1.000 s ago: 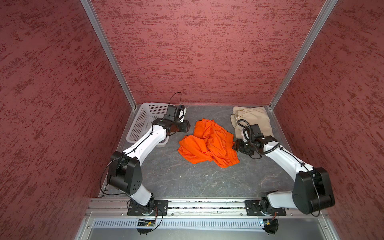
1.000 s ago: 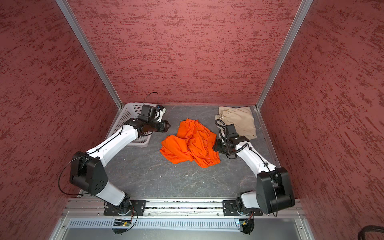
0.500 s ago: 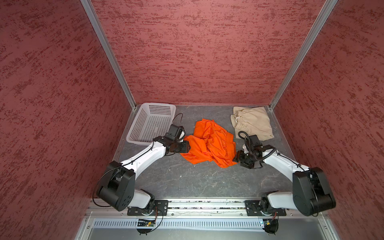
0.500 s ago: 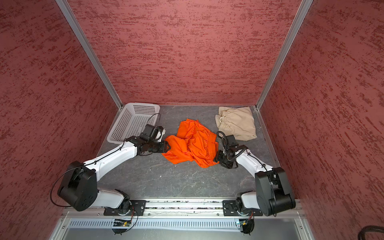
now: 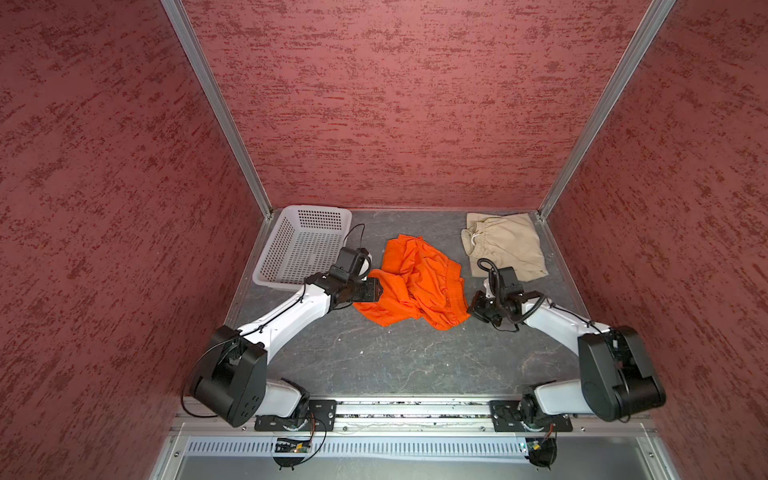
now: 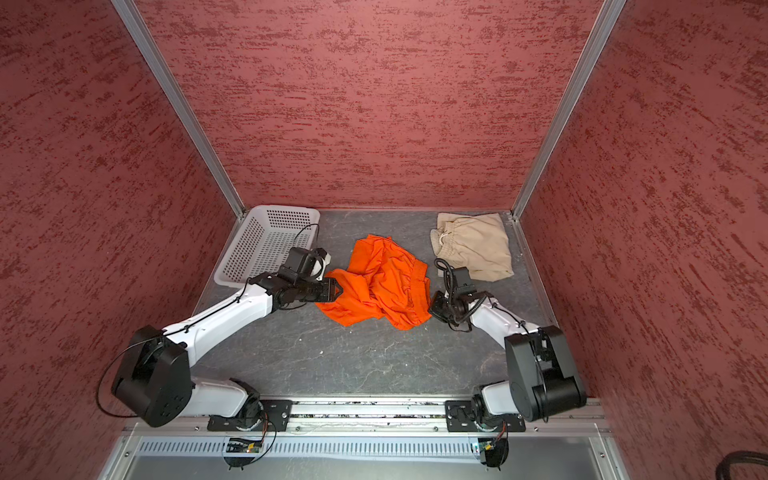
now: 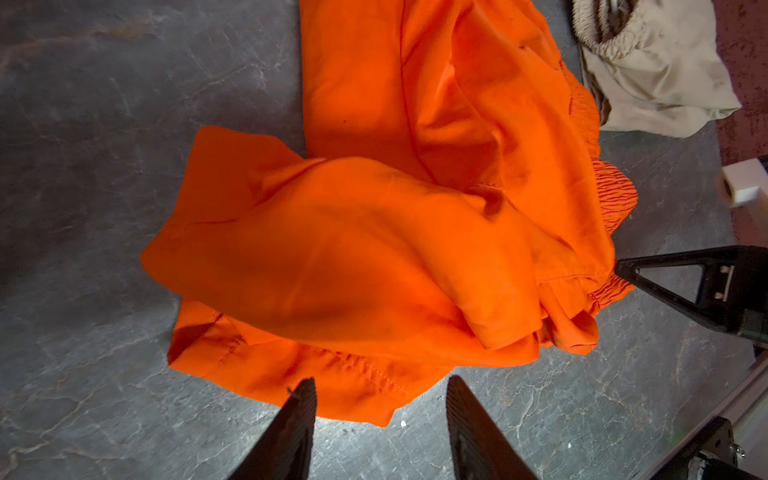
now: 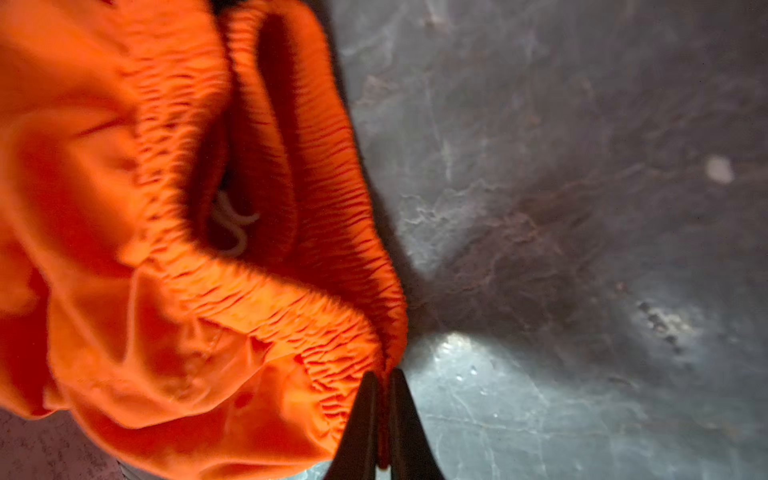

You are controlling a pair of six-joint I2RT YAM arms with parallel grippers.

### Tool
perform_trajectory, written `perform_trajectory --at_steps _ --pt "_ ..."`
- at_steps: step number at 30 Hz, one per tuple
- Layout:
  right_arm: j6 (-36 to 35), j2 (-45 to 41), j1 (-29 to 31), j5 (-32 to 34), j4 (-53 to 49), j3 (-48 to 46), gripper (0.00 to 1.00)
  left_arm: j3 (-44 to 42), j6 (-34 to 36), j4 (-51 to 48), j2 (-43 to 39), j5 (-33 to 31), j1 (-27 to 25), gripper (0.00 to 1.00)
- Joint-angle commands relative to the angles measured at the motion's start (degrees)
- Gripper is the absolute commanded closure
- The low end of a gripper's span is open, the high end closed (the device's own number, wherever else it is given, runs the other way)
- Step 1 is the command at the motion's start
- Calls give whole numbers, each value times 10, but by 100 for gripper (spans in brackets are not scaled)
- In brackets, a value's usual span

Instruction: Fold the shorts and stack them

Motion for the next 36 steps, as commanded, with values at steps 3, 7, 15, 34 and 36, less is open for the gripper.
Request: perform_trajectory --at_steps 3,7,15,34,36 --pt "-39 -60 -1 -26 20 70 99 13 23 20 -40 -12 7 48" --pt "-68 -70 -1 -59 10 146 100 41 49 11 -53 -4 16 47" --pt "-75 -36 31 -99 20 356 100 101 113 10 -68 55 25 44" --pt "-126 39 120 -10 39 650 100 133 166 28 -108 148 24 37" --pt "-118 37 135 31 36 629 100 124 169 39 -115 164 21 37"
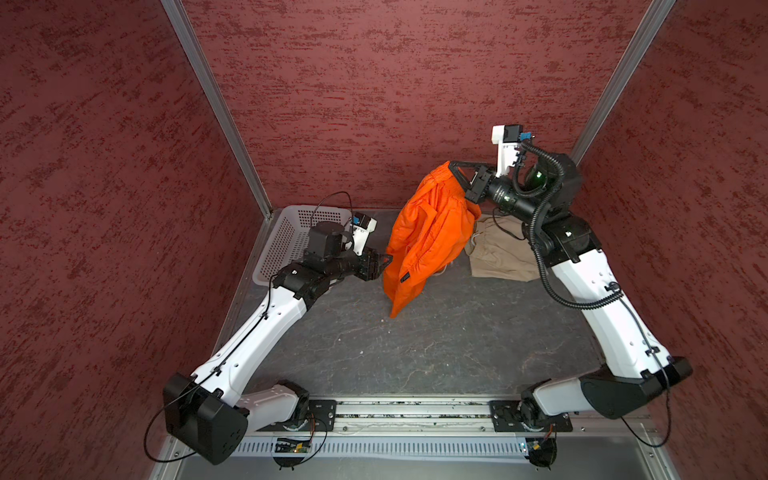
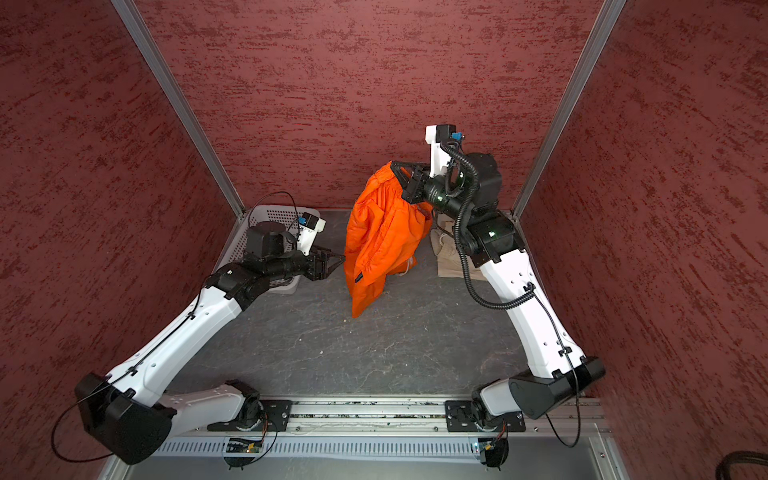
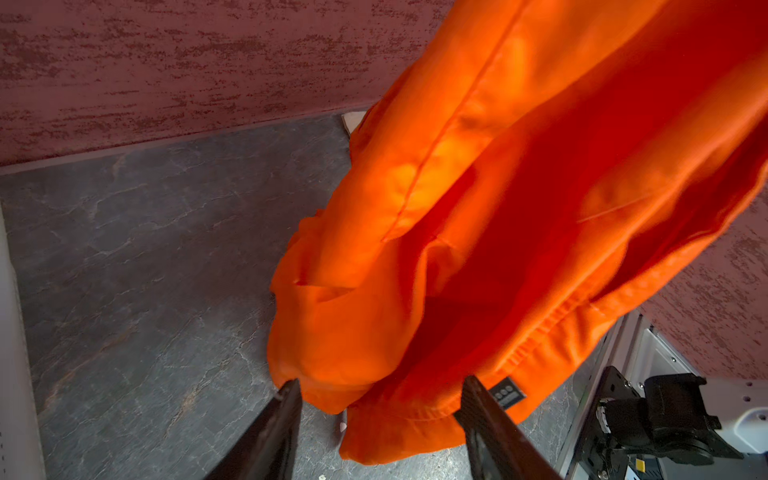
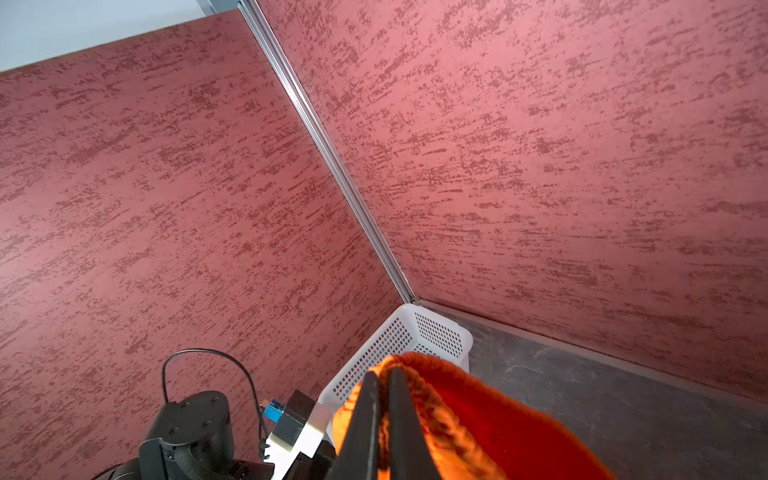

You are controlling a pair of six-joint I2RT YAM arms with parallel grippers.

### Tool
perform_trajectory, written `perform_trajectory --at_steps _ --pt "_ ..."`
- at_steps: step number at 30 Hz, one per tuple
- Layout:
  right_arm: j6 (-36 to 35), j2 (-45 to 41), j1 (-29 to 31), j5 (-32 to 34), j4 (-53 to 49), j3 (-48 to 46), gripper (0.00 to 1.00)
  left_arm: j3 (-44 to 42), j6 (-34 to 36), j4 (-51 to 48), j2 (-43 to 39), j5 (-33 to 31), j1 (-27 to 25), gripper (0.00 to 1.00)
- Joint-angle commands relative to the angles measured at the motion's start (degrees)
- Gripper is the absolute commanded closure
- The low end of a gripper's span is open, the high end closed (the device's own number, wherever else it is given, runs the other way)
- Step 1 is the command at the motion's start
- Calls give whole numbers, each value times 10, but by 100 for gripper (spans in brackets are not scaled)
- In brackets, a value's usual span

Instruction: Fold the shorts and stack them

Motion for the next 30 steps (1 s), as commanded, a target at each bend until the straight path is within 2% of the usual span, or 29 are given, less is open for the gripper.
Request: perform_trajectory --at_steps 1,4,10,13,18,21,25,30 --pt "12 -2 21 67 14 -26 100 -3 21 30 -16 37 -5 37" --pt "25 5 34 86 13 -51 100 -17 38 37 -19 42 -20 37" --pt "61 26 68 115 9 -104 100 -24 32 25 -11 -6 -27 37" --pt "81 18 86 124 38 -138 100 -31 27 32 -6 -22 -32 31" --pt "115 10 113 173 70 -168 100 -43 6 90 11 -27 -74 26" --pt "143 -9 128 195 108 -193 99 -46 -16 117 35 -52 -93 25" --pt "163 -26 147 229 138 -216 99 -52 -31 161 62 -90 -107 24" --pt "170 -40 166 258 151 -226 99 -44 -41 205 94 -108 -116 23"
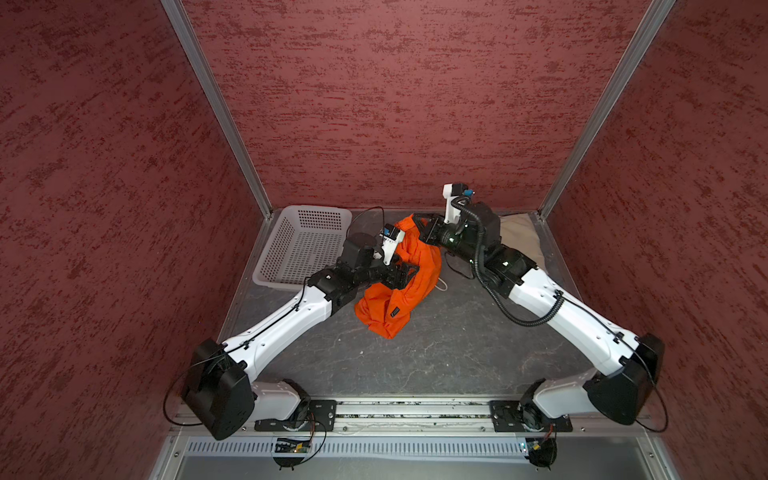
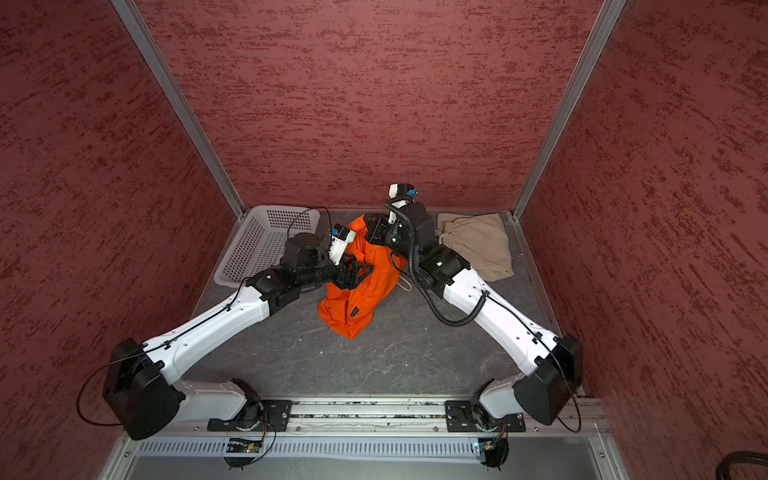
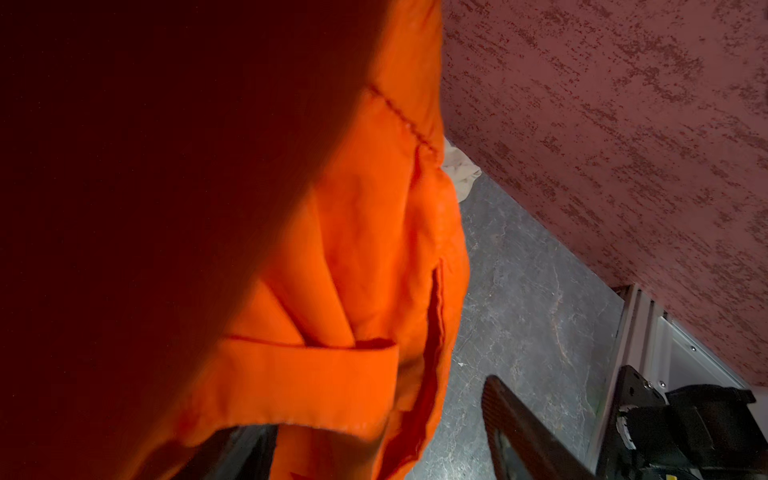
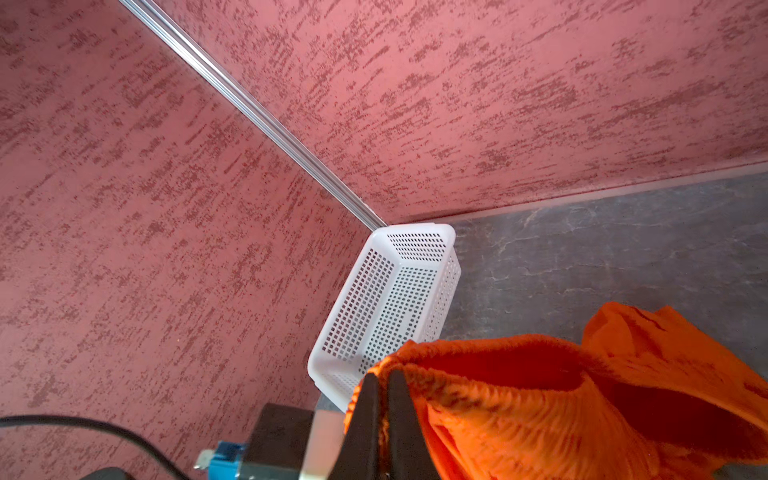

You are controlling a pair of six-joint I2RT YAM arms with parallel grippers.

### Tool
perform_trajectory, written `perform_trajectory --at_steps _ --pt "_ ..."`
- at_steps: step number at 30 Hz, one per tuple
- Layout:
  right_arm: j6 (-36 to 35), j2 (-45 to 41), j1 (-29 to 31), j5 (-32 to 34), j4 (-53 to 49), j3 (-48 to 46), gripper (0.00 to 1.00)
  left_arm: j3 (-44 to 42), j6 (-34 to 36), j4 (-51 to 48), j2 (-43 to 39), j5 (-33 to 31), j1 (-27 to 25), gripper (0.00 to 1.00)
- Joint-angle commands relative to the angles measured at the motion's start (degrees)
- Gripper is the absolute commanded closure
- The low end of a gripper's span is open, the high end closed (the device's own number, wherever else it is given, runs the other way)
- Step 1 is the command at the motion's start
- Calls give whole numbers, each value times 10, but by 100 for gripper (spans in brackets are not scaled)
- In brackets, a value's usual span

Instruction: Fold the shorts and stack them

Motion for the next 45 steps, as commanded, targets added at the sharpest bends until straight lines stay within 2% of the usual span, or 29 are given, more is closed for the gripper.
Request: perform_trajectory --at_steps 1,4,6,7,10,11,12,13,14,17,20,23,28,31,34,38,42,45 --pt "25 -29 14 48 61 -4 99 10 -17 51 21 -32 -9 23" --pt "30 -32 20 58 70 -11 99 22 -23 68 44 -33 -20 24" --pt "33 -31 21 58 71 -11 99 26 -27 84 56 -25 -26 33" --pt "32 -30 21 58 71 -11 99 29 -29 89 60 -20 -30 41" --pt "6 -38 20 71 61 -15 94 38 -17 76 61 11 -30 79" --pt "-11 -46 18 81 63 -23 89 40 -9 60 56 19 -26 87" --pt "-28 -56 13 84 64 -30 84 40 -1 46 49 31 -20 91" --pt "-47 -67 4 83 64 -42 73 40 11 26 40 55 -9 93" --pt "-62 -80 -9 77 64 -57 63 42 31 -3 32 86 6 95" --pt "-93 -120 -67 29 63 -107 51 66 97 -117 9 161 49 97" --pt "-132 -147 -128 -67 51 -151 48 112 191 -255 -1 194 78 97" --pt "-193 -164 -158 -146 45 -194 46 161 277 -365 -5 189 86 97" --pt "-334 -189 -163 -240 49 -269 44 201 368 -444 -11 196 87 97" --pt "-422 -205 -162 -283 44 -314 44 196 396 -463 -14 185 82 96" --pt "-448 -193 -162 -263 5 -318 43 182 398 -486 -16 153 80 96" --pt "-511 -131 -158 -237 -76 -300 44 136 389 -477 -38 126 81 94" --pt "-632 -55 -131 -186 -129 -282 40 98 370 -447 -65 122 88 94" --pt "-707 -4 -108 -152 -130 -273 35 86 360 -434 -75 123 94 95"
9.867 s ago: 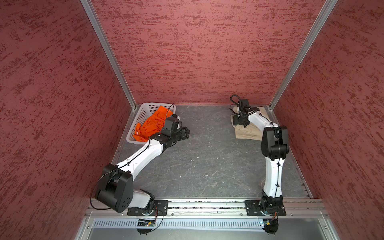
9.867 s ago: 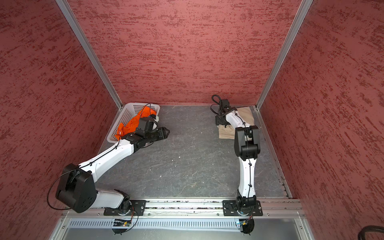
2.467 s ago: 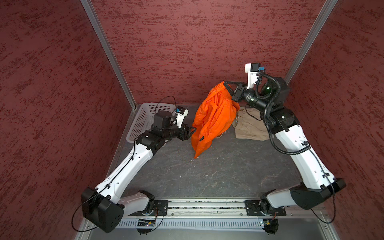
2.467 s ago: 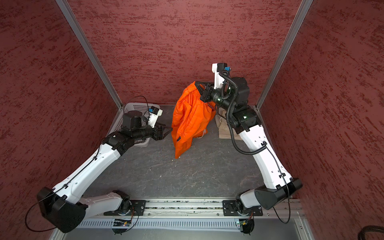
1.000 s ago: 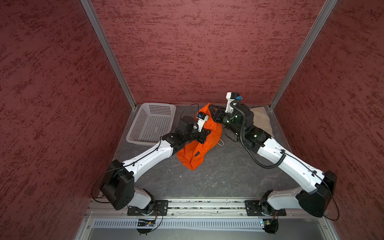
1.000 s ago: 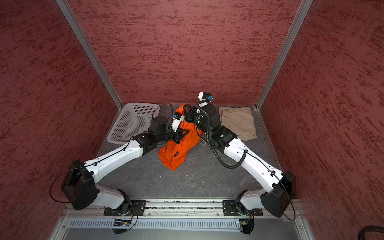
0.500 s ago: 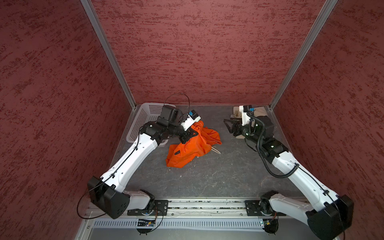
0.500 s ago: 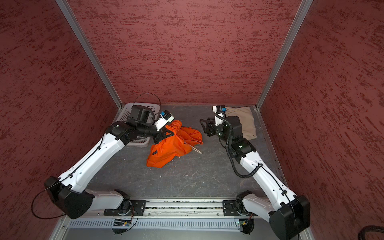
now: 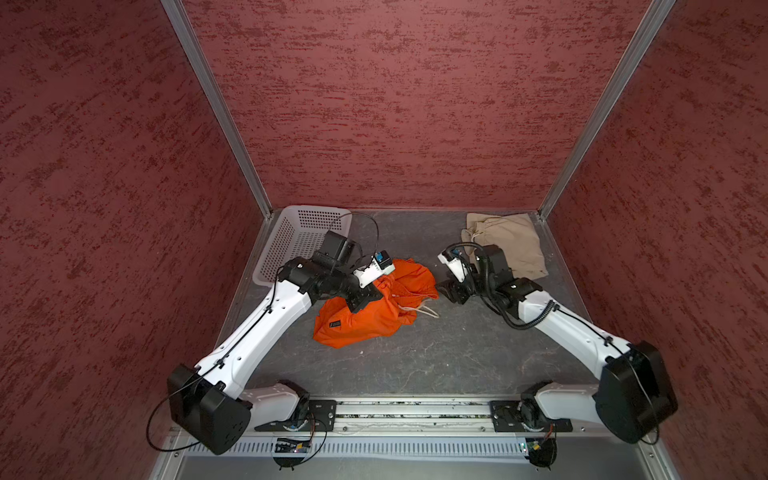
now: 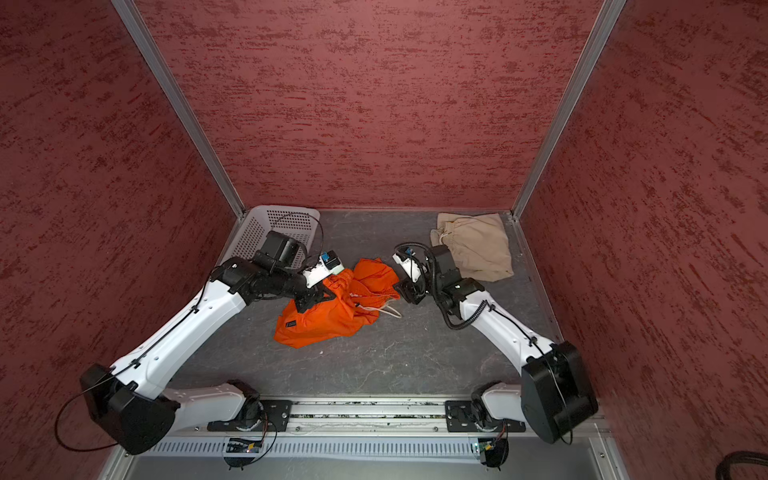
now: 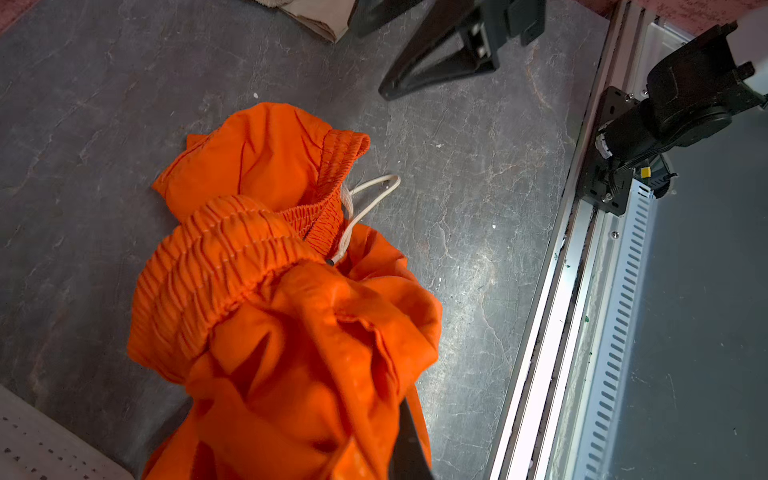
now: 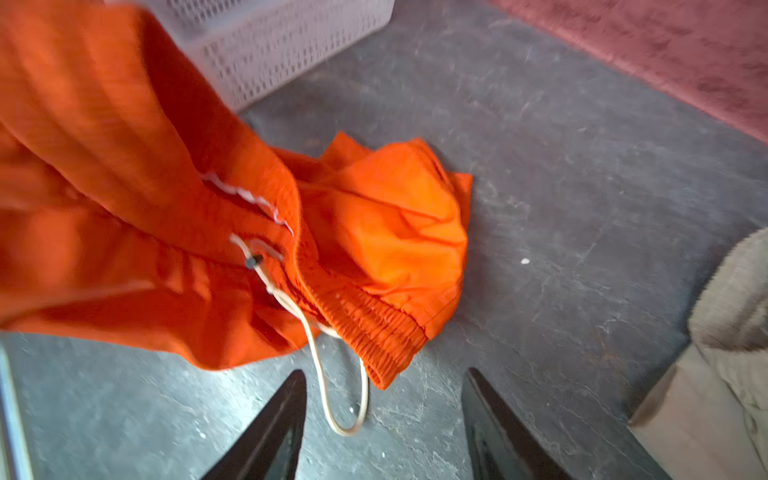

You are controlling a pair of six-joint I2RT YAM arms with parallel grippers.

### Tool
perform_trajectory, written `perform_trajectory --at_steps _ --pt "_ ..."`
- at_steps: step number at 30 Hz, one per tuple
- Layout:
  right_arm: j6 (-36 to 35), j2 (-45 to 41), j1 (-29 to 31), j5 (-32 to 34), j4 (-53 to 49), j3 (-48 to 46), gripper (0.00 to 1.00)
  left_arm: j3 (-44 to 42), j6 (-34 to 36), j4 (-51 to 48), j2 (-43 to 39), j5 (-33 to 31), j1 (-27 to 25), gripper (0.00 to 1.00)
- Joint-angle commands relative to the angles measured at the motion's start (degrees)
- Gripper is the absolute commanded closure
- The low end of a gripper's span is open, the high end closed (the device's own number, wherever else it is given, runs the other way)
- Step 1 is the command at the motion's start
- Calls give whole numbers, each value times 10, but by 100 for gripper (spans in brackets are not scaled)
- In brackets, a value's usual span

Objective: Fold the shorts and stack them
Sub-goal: 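Raise the orange shorts high with both grippers, stretching the waistband between them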

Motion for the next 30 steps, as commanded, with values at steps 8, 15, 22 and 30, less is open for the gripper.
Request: perform_trajectory --at_steps 8,15,22,30 --pt "-223 146 62 107 45 41 34 -8 -23 33 -25 7 11 94" --pt "-209 164 63 111 103 46 81 -8 -48 52 -45 -19 20 95" --pt "-145 17 47 40 33 64 100 60 -47 37 -68 -103 55 94" --pt "-59 -155 17 -4 -55 116 100 163 -12 41 -58 -172 121 93"
